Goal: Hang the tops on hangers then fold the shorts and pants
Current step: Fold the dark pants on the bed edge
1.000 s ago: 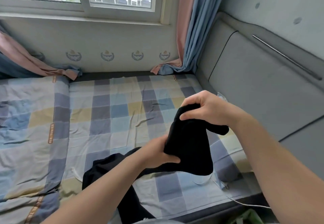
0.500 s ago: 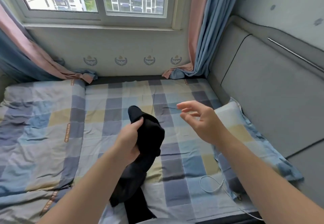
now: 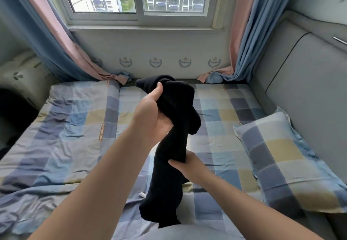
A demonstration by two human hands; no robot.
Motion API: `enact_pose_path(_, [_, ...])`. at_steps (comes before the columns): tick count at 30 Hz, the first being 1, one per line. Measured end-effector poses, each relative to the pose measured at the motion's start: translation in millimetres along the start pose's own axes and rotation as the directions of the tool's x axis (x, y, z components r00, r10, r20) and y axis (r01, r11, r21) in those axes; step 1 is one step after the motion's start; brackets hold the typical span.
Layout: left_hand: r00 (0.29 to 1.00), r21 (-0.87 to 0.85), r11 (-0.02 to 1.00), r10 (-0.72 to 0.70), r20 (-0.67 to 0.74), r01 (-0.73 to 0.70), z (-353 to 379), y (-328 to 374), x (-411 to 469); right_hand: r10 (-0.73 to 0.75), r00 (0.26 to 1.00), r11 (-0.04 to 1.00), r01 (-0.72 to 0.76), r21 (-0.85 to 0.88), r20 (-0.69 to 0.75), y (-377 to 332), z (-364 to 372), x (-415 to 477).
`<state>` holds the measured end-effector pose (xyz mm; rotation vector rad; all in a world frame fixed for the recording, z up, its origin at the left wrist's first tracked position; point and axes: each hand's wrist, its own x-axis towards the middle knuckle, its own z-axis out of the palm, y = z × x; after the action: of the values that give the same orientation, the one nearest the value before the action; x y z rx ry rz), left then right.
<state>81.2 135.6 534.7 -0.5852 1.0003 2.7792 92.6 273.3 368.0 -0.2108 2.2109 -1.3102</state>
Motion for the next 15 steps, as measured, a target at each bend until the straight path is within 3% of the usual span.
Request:
enact_pose_path(7, [0.999,0.276,0.961,0.015,0.037,-0.024,-30.3,-1.0,22.5,-0.01,0.997,0.985,0.023,0.169,-0.08,3.4,-28.8,-5.5])
enact_pose_path(12, [0.993,0.527,0.849,-0.092,0.079,0.037,-69.5,-35.1,30.4,-0.16,0.963,0.922,0.225,0.316,-0.218,-27.4,-51.6,-13.4])
enact_pose_path(15, [0.989,0.675,0.73,-0.145,0.007,0.103,-92.5,-65.2,24.5,-0.191,0.954,0.907,0.262,0.33,-0.233,-44.7,-59.5,-15.9])
